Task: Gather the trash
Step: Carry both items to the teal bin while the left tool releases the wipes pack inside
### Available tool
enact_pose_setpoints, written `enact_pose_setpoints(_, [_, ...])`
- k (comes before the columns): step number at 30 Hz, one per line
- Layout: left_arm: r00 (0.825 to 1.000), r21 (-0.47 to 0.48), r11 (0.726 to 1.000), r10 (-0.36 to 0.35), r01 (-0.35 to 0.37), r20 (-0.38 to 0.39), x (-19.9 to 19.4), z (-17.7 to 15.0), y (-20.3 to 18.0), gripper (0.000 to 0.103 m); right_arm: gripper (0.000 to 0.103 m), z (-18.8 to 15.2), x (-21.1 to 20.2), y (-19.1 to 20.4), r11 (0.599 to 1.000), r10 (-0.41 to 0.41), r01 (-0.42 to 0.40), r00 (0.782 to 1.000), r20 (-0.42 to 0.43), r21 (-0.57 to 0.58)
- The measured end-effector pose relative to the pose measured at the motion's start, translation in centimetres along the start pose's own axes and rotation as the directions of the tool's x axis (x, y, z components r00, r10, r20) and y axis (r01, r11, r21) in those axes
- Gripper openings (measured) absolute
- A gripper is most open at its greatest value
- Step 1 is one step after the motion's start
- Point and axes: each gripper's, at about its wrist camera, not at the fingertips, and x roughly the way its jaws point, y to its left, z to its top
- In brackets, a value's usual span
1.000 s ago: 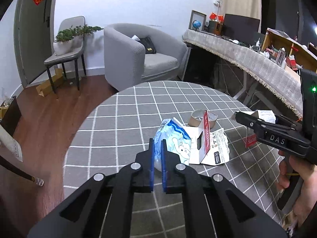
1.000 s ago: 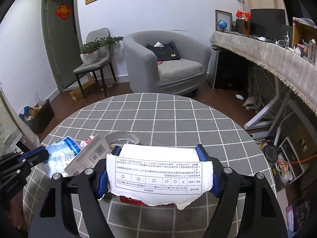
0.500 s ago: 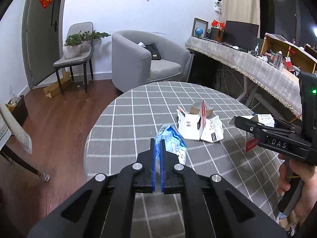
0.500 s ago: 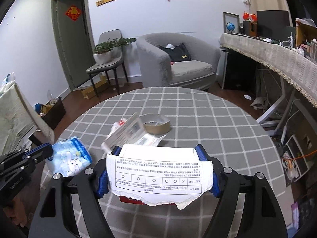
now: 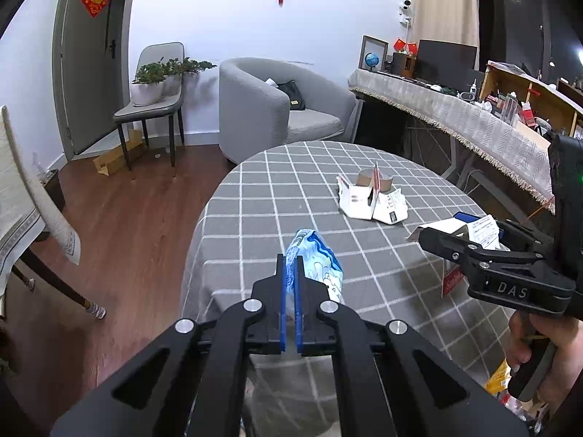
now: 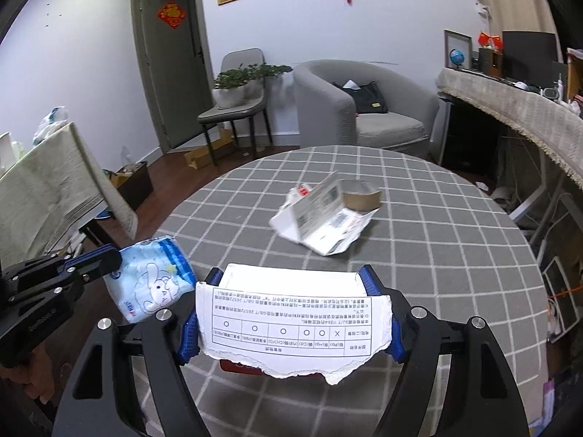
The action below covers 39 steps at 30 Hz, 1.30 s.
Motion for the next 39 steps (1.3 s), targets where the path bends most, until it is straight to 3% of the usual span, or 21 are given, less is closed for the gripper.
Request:
enact_pose_setpoints(13, [0.999,-0.011,0.999,0.037,-0.037,0.031,-3.9,-2.2,2.9,0.004,0.076,-1.5,-1.0,5.1,0.996,0.072,-0.073,0.997,-0.004,-0.042])
enact_pose_setpoints(16, [0.997,-0.031,0.998,0.049,-0.047,0.06,-5.0,-2.3,4.6,0.004,0.076,-1.3,-1.0,6.5,0.994,0.092,-0.092,0.996,-0.001,-0.06])
enact_pose_setpoints(24, [0.993,-0.064,0.992,0.109,-0.106,0.041,-5.8,-3.6,8.8,0.004,0.076,-0.9,0.2,10.6,0.984,0.15,-0.151,0.989,-0.019,-0.091])
enact_pose_setpoints(31, [0.989,-0.063,0.987,0.144,-0.146,-0.029,-5.5,-5.6,11.7,0.004,0.076,-1.1,1.2,14.3,0.974,0.184,-0.188,0.982,-0.041,-0.13])
enact_pose_setpoints(39, [0.977,-0.079,0.985,0.138,-0.152,-0.164,-4.0,-8.4,14.7,0.004,0.076,-1.7,3.1,17.6,0.963,0.207,-0.219,0.975,-0.085,-0.156])
